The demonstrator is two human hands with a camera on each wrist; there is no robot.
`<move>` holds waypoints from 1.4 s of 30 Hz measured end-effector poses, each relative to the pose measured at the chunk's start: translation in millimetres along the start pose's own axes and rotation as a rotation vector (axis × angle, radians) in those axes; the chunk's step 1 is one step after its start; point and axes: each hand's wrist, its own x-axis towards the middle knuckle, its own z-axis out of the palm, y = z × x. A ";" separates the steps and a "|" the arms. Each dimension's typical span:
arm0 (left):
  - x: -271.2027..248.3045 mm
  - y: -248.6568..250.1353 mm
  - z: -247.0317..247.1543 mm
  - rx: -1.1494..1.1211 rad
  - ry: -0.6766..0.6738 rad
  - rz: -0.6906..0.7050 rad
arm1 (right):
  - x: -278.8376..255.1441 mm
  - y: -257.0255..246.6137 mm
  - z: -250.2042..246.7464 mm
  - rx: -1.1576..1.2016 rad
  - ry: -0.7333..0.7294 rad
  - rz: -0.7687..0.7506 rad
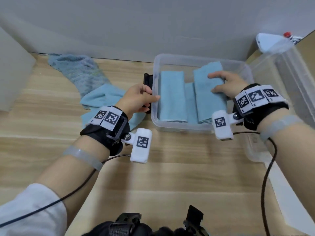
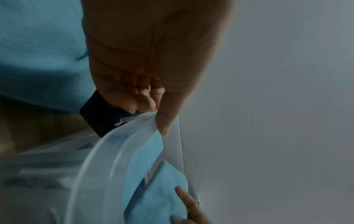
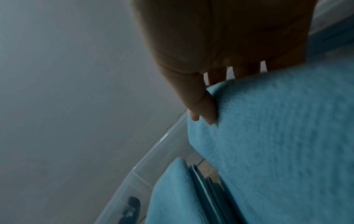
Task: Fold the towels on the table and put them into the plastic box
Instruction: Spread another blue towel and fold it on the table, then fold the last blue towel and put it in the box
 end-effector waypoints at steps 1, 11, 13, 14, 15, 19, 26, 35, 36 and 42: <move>1.1 -0.3 -1.3 0.006 -0.005 -0.001 | 6.5 1.1 3.5 0.002 -0.035 0.013; 6.6 -2.1 -7.0 0.000 -0.058 -0.024 | 44.2 36.4 11.3 0.222 -0.271 0.282; 7.7 -2.2 -7.0 -0.003 -0.062 -0.026 | 45.8 34.2 13.5 0.187 -0.266 0.346; 8.2 -2.2 -7.1 -0.007 -0.064 -0.023 | 45.4 32.1 15.5 0.167 -0.264 0.367; 8.4 -2.1 -7.2 -0.011 -0.065 -0.020 | 46.0 30.2 17.2 0.159 -0.259 0.376; 7.5 -3.5 -8.3 -0.018 -0.063 0.002 | 43.2 15.0 24.6 0.065 -0.209 0.440; -8.6 -19.6 -18.0 -0.134 0.049 0.118 | 1.9 -56.5 61.1 0.081 0.055 0.033; -30.3 -84.9 -135.8 0.006 0.386 0.123 | -85.5 -123.3 187.0 0.467 -0.224 -0.233; -31.9 -94.1 -149.2 0.049 0.385 0.117 | -88.1 -119.3 202.9 0.434 -0.260 -0.207; -46.2 -136.0 -178.8 0.221 0.035 0.076 | -82.7 -53.7 282.7 -0.144 -0.077 -0.045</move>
